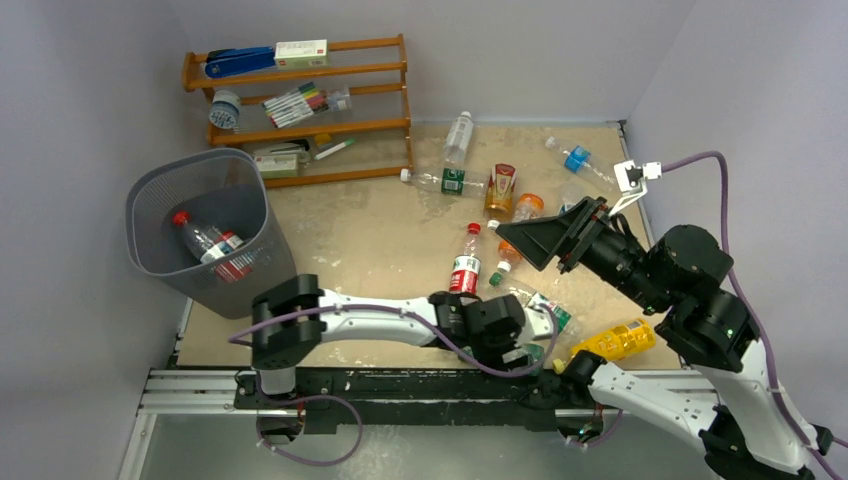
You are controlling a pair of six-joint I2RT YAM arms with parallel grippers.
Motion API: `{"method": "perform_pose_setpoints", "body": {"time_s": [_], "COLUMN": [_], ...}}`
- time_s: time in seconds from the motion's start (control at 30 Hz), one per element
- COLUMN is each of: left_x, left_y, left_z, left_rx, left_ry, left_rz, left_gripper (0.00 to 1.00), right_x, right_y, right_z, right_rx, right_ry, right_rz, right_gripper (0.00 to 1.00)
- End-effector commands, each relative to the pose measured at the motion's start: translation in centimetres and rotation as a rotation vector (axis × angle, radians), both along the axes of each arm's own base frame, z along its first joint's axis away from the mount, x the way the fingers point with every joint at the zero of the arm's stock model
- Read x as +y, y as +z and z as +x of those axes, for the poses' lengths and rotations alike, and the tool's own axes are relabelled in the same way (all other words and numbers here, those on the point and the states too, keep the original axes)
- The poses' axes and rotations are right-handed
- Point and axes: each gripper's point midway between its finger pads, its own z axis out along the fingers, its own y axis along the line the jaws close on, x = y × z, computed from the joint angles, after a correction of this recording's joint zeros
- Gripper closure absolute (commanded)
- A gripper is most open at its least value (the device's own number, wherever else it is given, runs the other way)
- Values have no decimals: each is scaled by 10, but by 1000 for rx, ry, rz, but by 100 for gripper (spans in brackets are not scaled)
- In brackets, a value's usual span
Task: Put the plastic bottles in the bin
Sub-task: Pick up the plastic bottle at the center of the board.
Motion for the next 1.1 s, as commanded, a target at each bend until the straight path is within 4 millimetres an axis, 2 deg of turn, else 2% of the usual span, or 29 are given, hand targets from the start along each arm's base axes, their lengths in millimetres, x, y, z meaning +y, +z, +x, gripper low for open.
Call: {"method": "perform_pose_setpoints", "body": {"time_s": [0.0,0.17,0.4,0.43,0.5,0.6,0.67,0.73,0.8,0.9,0.93,1.07], "left_x": [-43,-48,-28,-23,-18,-13,-13,-10,-7,1,7,48], "left_y": [15,-10,-42,-46,-50,-41,-23,1,33,93,113,184], "left_z": [8,13,29,31,32,34,35,35,35,37,41,78], "left_rx": [-151,-218,-302,-310,-312,-316,-314,-311,-307,-321,-338,-451], "left_ry": [-52,-61,-5,2,6,37,65,88,115,160,189,372], "left_rz": [-68,11,107,125,146,159,146,123,72,-40,-68,-105], "left_gripper": [11,11,17,21,36,58,67,67,66,63,62,60], "right_x": [-1,-8,-11,-10,-9,-7,-6,-5,-5,-5,-5,-4], "right_y": [-7,-16,-25,-26,-28,-30,-32,-33,-33,-34,-35,-37], "right_z": [-10,-16,-18,-18,-18,-17,-16,-16,-16,-17,-17,-17], "right_rx": [-3,7,9,11,14,15,19,19,20,20,21,25], "right_ry": [39,37,36,37,40,44,46,49,51,52,52,56], "right_rz": [-24,-32,-30,-30,-34,-38,-41,-42,-40,-40,-41,-36], "right_gripper": [0,0,0,0,0,0,0,0,0,0,0,0]}}
